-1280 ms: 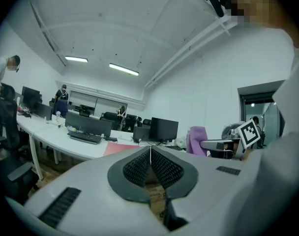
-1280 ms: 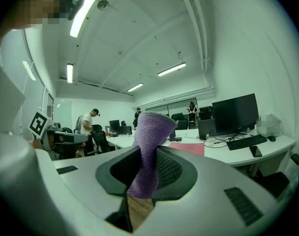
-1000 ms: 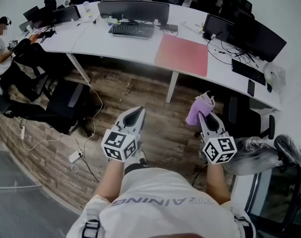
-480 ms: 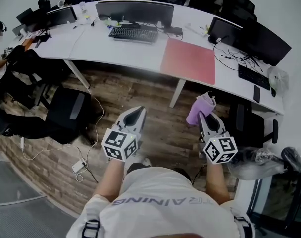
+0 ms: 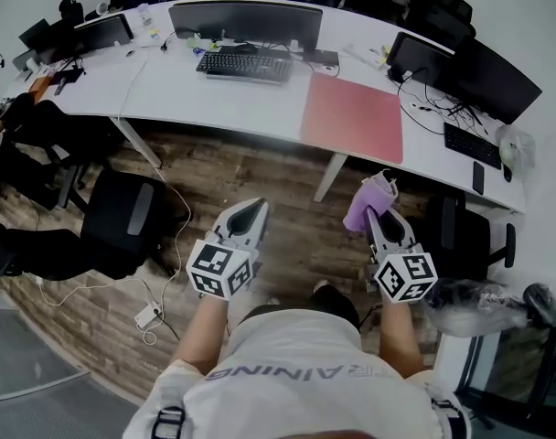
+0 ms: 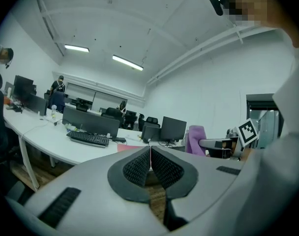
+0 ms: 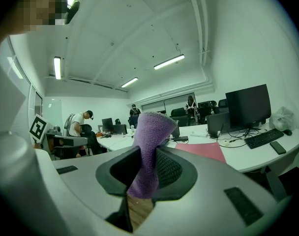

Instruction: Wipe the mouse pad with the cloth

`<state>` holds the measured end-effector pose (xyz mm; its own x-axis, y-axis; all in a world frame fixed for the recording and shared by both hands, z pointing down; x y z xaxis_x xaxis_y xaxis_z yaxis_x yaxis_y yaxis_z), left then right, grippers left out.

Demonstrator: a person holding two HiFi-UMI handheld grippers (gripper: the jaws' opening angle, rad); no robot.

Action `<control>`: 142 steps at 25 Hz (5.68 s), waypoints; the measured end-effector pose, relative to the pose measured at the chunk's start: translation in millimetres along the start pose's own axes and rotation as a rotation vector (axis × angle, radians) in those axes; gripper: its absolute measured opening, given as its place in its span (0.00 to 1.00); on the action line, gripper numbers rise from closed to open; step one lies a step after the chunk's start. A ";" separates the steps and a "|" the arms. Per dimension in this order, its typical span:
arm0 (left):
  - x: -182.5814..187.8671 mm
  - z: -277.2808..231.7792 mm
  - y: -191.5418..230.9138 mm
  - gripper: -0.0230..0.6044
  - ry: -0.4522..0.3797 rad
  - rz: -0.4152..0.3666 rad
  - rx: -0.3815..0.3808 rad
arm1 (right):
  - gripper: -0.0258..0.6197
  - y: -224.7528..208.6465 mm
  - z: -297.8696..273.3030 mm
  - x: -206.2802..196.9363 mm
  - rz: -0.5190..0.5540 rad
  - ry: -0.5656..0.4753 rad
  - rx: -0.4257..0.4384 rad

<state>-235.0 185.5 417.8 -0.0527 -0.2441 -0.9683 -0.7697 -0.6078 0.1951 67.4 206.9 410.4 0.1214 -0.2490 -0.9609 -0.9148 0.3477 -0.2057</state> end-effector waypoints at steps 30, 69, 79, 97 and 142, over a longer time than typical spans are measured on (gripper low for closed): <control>60.0 -349.2 28.6 0.09 0.042 -0.005 0.137 | 0.19 -315.6 -225.1 84.8 -0.076 0.033 0.086; 59.1 -430.9 327.6 0.09 0.100 0.096 -0.032 | 0.19 -222.3 -584.5 10.5 -0.145 0.319 0.006; 42.2 -431.0 314.4 0.09 0.150 0.099 0.073 | 0.19 -263.7 -681.6 -80.9 -0.114 0.559 0.002; 27.8 -482.4 221.1 0.09 0.152 0.113 0.179 | 0.19 -384.1 -664.8 -93.2 -0.229 0.674 -0.038; 71.9 -518.3 178.0 0.09 0.068 0.083 0.017 | 0.19 -422.9 -484.6 -2.2 -0.349 0.437 -0.051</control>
<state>-46.1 -332.0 463.7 -0.0740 -0.3439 -0.9361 -0.7755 -0.5703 0.2708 267.2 -377.6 589.5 0.2591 -0.6964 -0.6692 -0.8679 0.1362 -0.4778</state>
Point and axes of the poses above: the fingertips, and each gripper's own axes: z backward along the fingers, y to its left, x out of its top, the point moved 8 cm from there along z, backward along the fingers, and after that the axes turned 3 degrees about -z, right-handed, at the moved point
